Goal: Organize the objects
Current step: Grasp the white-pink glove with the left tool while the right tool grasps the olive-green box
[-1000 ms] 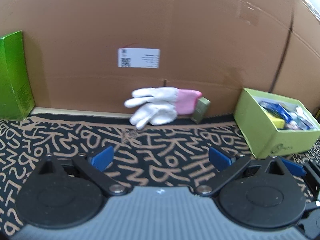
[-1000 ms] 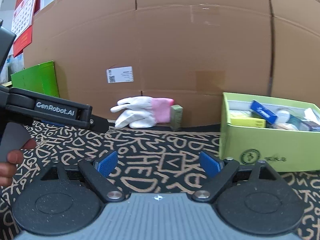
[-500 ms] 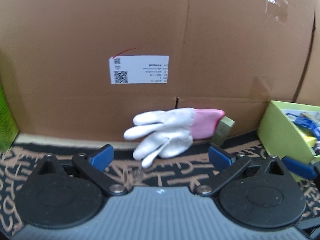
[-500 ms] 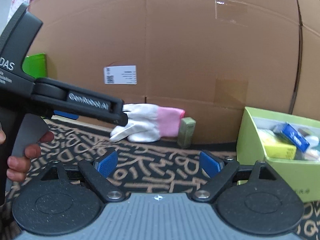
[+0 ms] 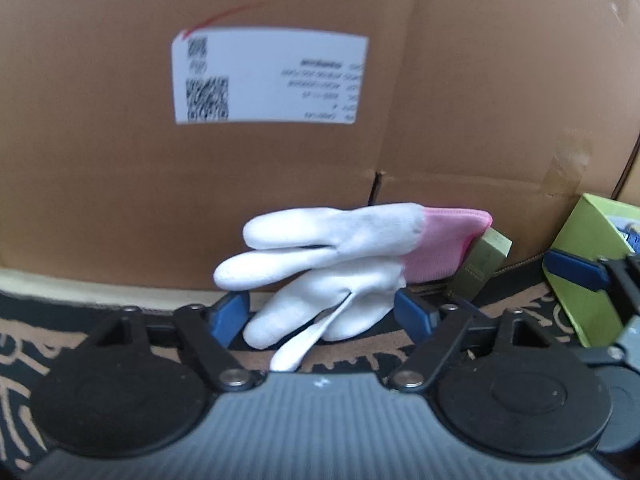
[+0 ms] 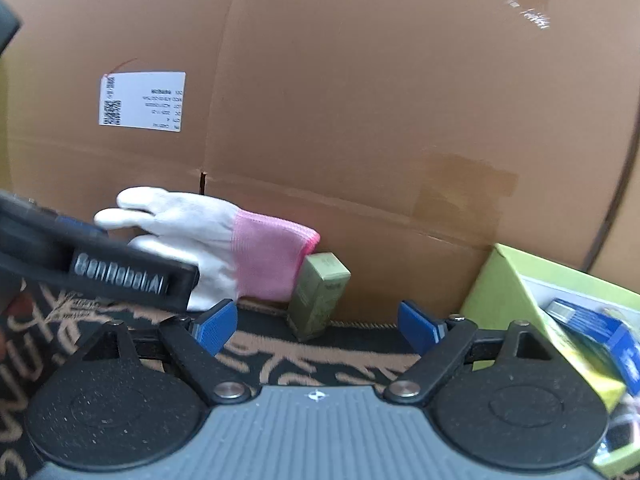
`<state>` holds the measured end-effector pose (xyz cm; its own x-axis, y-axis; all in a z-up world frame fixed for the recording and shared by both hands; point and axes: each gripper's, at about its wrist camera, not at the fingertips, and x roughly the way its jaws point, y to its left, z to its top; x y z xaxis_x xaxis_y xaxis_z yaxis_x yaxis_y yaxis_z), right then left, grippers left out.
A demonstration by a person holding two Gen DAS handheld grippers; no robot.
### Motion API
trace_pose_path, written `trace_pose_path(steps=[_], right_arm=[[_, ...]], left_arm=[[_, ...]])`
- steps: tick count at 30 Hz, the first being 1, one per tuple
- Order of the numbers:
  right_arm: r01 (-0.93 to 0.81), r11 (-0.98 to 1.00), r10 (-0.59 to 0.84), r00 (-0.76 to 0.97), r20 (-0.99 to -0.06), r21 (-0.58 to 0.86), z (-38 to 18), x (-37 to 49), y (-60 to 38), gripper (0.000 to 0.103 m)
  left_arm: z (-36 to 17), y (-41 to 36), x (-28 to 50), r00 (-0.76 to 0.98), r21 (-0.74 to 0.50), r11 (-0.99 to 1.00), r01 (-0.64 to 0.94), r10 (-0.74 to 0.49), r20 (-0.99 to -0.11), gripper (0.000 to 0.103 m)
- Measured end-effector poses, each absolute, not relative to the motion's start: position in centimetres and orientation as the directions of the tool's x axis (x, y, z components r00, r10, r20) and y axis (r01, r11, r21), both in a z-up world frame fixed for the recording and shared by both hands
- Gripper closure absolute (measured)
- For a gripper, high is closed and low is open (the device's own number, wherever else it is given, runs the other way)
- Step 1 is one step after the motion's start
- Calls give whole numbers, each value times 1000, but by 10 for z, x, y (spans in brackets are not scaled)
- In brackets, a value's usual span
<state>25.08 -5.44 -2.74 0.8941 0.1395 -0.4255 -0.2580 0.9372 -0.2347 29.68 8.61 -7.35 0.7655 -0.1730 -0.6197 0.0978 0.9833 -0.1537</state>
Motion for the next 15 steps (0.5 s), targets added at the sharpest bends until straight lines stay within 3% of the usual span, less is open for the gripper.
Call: trace_pose_path(steps=[4,8,10,12,15], right_arm=[[-264,929,133,893,-430,-260,-31,266,-54,17],[-272,925,141,894,-425,-266,-34,270,-57,25],[-287,918,151,891,-428,-274,-37,271,-57,38],[-302,918,169,883,-438,-256,-36,271,-60,68],[-312,934,208,872,-444,-174,-31,266,-73,76]], left_arm=[[-77,85,303,758,-159,982,103,-181,-626,39],[-81,79,307,741,-187,973,134,-224,-633,67],[-84,76,307,732,-174,974,142,-221,-644,77],[-85,72,306,723,-152,976,157,-218,-655,84],[-82,66,300,709,-131,966,222,-252,-659,90]])
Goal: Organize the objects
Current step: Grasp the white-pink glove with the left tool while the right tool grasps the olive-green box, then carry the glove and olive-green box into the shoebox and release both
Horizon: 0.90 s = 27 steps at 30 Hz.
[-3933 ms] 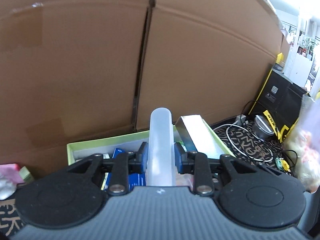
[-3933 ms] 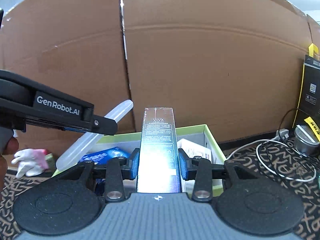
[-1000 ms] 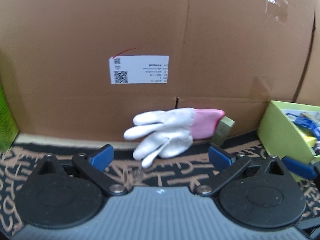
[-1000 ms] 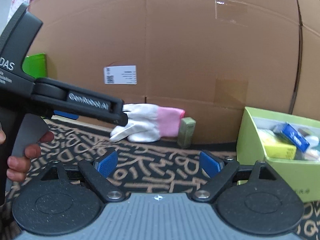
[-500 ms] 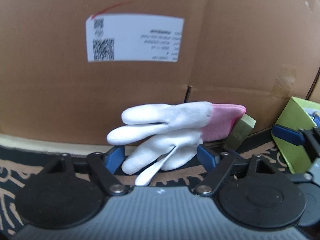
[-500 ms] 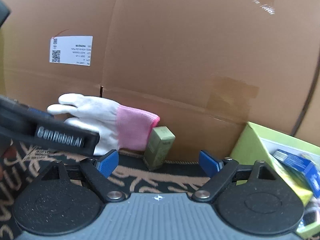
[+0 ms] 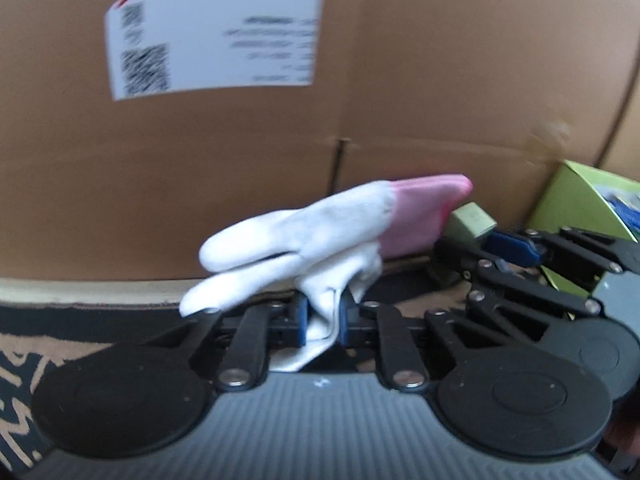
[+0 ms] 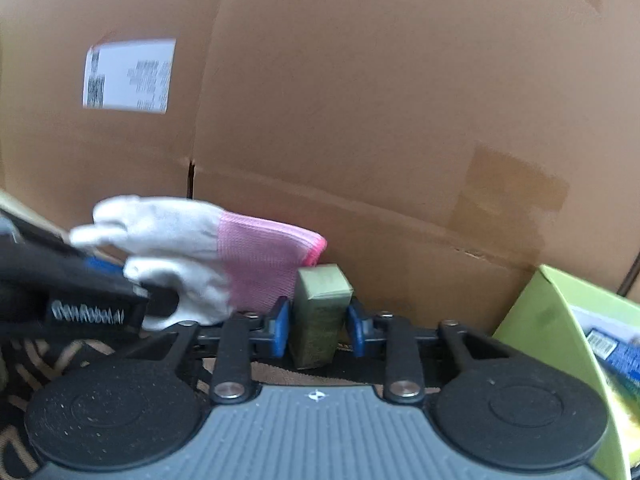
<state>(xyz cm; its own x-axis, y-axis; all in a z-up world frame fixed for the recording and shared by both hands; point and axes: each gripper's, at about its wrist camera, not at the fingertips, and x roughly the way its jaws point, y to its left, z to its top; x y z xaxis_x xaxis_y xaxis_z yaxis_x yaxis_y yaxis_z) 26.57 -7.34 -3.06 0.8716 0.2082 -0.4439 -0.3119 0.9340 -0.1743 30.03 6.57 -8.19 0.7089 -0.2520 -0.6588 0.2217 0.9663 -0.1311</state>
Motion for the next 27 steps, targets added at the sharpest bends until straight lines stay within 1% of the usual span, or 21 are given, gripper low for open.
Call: trace_pose_path(steps=[6,9,10,12,13,14,16,18,20,22,23,24,25,26,27], right_arm=[[-327,943,258,824,-504,-53,-23,234,-103,77],[-340,940,280,784,-554,-7,-22,211,-115,77],[-347,938,282,781,-558,-11,-22,202,-118,77],[-358,933,277,776,-567,-33,-22,187,-123,77],[-361,932,279,776,-565,-35,-22,179,-132,77],[-364,931,286,781,-556,-33,-21,172,-134,77],[-361,932,282,784,-553,-38,-22,174,-137,75],[-358,933,279,789,-547,-41,-25,178,-138,72],[-363,931,280,781,-558,-41,-29,185,-127,71],[-369,929,286,766,-576,-30,-32,194,-119,71],[-369,929,287,761,-581,-24,-34,196,-117,72],[-370,929,288,763,-578,-27,-34,196,-116,73],[-376,926,288,761,-581,-33,-34,196,-115,75],[-378,925,288,762,-580,-38,-35,196,-116,77],[-379,925,289,764,-576,-38,-35,197,-116,77]], left_arm=[[-80,52,272,667,-30,915,403,-316,-675,91],[-78,48,258,616,-48,864,501,-395,-682,89],[-77,47,256,616,-51,860,508,-404,-676,86],[-76,44,259,635,-61,877,477,-392,-665,62],[-77,43,260,638,-67,883,464,-386,-666,59],[-79,41,261,640,-70,888,454,-379,-668,57],[-84,35,263,639,-65,898,435,-358,-681,57],[-86,41,270,642,-57,902,428,-348,-683,57],[-82,43,270,638,-54,898,438,-353,-684,58],[-82,48,270,634,-58,894,444,-359,-685,65],[-81,51,267,637,-52,895,442,-354,-684,75],[-80,51,268,637,-54,897,438,-353,-685,87],[-81,49,271,633,-73,899,431,-359,-686,88],[-79,52,272,629,-100,901,421,-370,-684,91],[-79,53,274,627,-129,904,407,-379,-680,92]])
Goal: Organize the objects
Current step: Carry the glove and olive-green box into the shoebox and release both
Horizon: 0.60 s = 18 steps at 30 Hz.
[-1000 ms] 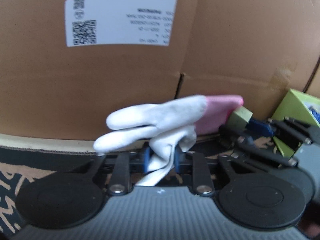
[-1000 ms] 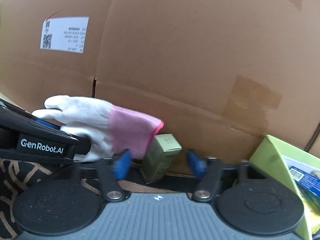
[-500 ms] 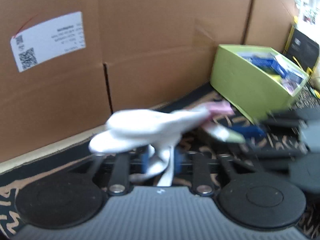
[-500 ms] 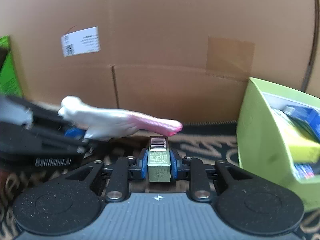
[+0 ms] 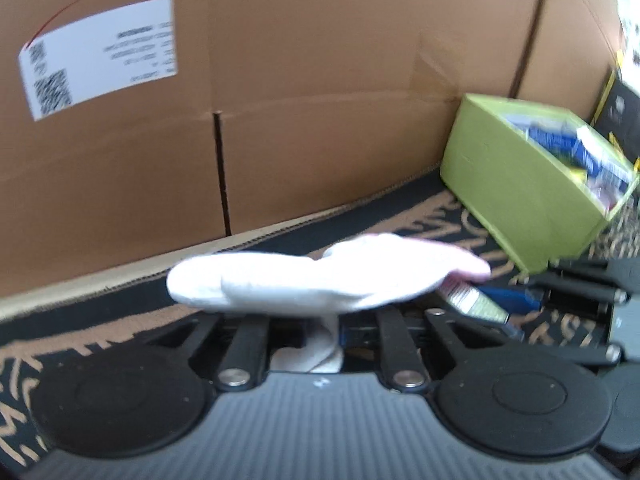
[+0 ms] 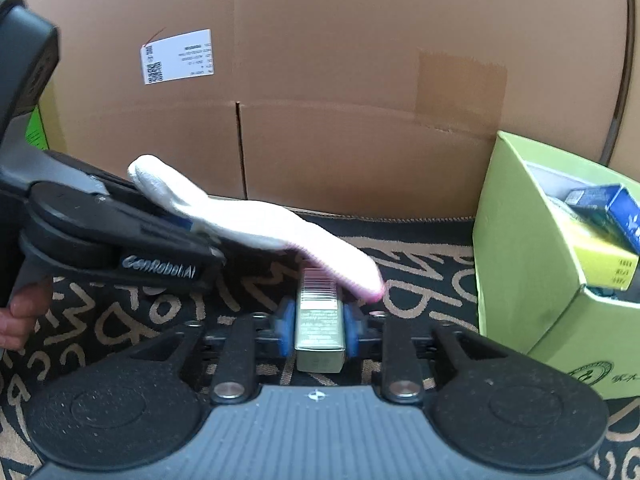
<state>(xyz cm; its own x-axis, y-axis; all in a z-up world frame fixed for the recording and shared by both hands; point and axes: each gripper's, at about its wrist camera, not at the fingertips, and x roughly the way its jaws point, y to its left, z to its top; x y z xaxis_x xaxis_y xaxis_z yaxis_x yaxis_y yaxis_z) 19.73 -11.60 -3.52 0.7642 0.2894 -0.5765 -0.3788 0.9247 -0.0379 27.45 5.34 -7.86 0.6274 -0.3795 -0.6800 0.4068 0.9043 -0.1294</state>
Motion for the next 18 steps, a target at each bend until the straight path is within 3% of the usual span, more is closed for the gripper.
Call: trace_pose_path(steps=[11,18], right_arm=[[-332,942,284,862,-421,-44,10,179,-141,77],[-251,968,244,928,-282,12,44,166,-185,77]], left_arm=[[-25,65,256,725,-340,891,299,-444,-526,94],[0,39,234,776,-330,902,278,-413,-477,93]])
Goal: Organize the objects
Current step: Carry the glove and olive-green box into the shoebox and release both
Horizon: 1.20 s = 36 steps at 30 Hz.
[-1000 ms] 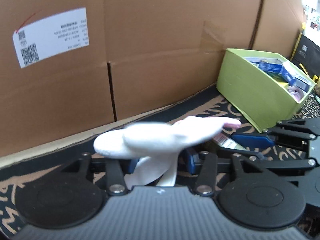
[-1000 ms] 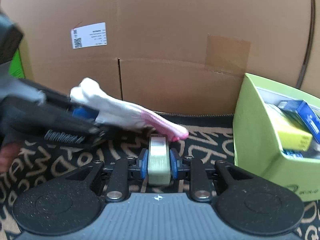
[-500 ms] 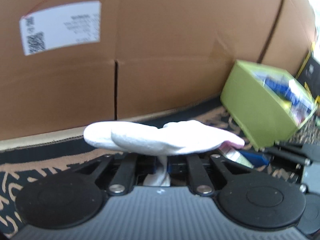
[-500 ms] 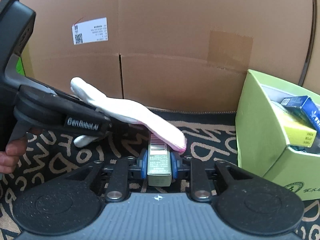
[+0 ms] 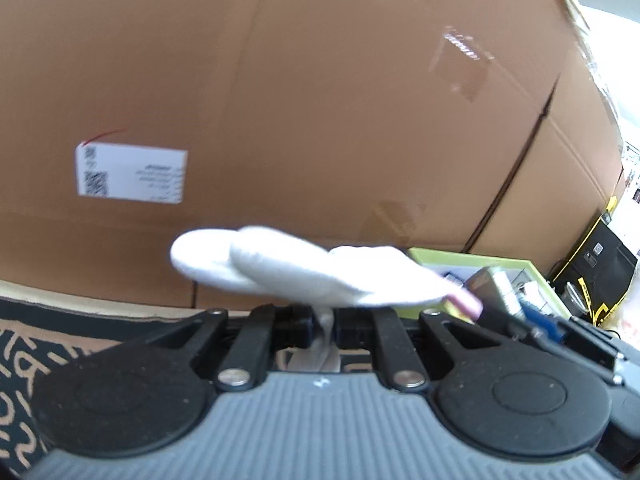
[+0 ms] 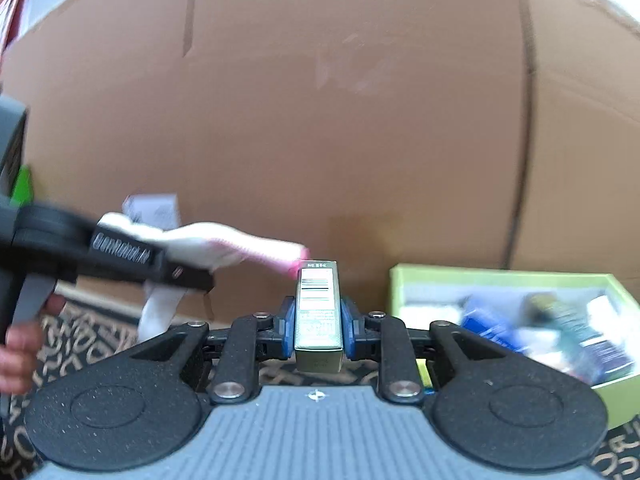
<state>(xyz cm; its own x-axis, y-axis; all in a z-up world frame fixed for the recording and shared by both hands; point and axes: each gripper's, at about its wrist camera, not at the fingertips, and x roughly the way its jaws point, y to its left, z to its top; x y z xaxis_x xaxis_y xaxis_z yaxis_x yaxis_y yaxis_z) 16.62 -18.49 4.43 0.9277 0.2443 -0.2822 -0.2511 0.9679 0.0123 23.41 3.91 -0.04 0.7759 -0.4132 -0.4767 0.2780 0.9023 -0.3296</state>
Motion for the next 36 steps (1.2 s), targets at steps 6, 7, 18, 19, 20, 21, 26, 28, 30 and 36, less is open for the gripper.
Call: trace_pose_path(steps=[6,7,18,19,20,21,26,28,30,36], right_arm=[[-154,986,165,966,-200,66,60,168,-230,77],[-138,988,149,971,-189,73,61,170,-239,77],[27,1000,-25,990,-138,8,54,205,-307,77],[38,999,-39,990,-138,-3,51,210,-312,77],[47,999,-48,988,-145,-10,47,216,-316,77],[56,998,-57,986,-157,-12,44,222,-318,77],[99,994,-107,974,-201,-50,28,236,-319,77],[103,993,-113,972,-204,-60,25,235,-320,77],[78,995,-89,972,-216,-59,23,238,-317,77],[69,994,-87,970,-226,-85,14,239,-309,63]], left_arm=[[23,-7,230,808,-380,877,295,-441,-390,93],[26,-16,231,812,-385,872,301,-446,-376,93],[32,-113,261,789,-370,840,396,-517,-331,93],[30,-119,267,777,-372,833,410,-533,-335,93],[27,-126,272,759,-374,821,432,-555,-342,93],[26,-132,277,739,-381,806,453,-579,-345,93],[15,-153,295,651,-416,745,522,-663,-369,93],[9,-158,299,636,-407,751,520,-658,-402,93],[3,-165,309,637,-396,763,511,-645,-421,90],[8,-154,299,669,-378,786,489,-616,-415,34]])
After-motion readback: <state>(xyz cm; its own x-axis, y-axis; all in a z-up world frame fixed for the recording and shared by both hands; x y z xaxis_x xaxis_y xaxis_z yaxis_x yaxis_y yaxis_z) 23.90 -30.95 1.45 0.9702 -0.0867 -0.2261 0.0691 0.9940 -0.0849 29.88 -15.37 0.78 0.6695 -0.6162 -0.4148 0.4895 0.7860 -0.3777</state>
